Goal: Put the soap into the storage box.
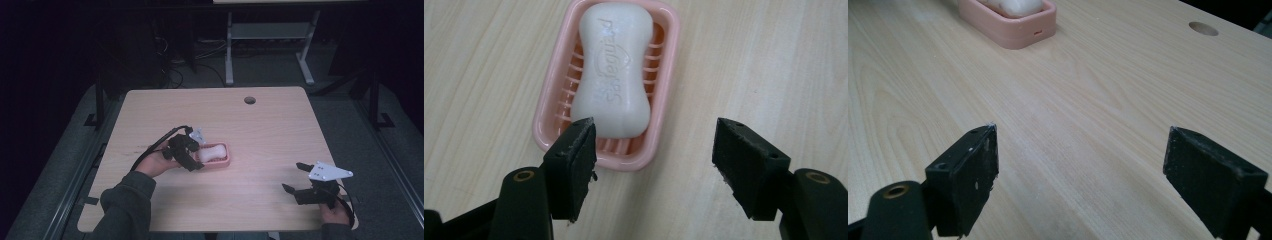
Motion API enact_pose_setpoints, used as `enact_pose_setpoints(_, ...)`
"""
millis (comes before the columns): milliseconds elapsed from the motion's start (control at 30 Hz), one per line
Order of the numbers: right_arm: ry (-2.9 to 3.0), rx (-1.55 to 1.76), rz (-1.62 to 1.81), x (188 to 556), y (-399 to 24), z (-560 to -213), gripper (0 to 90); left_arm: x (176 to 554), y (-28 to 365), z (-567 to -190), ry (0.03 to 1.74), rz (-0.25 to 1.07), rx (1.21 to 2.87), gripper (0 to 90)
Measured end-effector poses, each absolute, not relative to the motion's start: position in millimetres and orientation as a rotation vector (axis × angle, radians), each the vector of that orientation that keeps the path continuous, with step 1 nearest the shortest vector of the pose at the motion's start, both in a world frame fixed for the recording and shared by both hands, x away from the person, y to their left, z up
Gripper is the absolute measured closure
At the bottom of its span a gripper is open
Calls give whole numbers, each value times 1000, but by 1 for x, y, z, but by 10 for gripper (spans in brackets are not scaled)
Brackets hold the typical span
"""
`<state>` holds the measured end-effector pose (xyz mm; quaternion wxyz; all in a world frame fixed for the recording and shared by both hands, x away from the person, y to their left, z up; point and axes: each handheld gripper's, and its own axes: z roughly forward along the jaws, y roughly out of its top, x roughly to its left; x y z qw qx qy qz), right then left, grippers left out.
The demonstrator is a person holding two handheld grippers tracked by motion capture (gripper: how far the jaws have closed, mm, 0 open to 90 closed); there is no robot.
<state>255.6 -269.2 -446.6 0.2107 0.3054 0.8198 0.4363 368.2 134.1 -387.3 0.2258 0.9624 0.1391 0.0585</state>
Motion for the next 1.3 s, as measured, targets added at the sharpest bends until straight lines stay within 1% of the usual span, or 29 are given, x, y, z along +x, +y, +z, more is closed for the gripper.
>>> enact_pose_setpoints(467,2282,850,1203,257,-269,-448,137,353,151,-391,408,163,2640,298)
enact_pose_setpoints(1300,2283,870,1187,257,-268,-448,137,329,177,-399,426,169,2624,282)
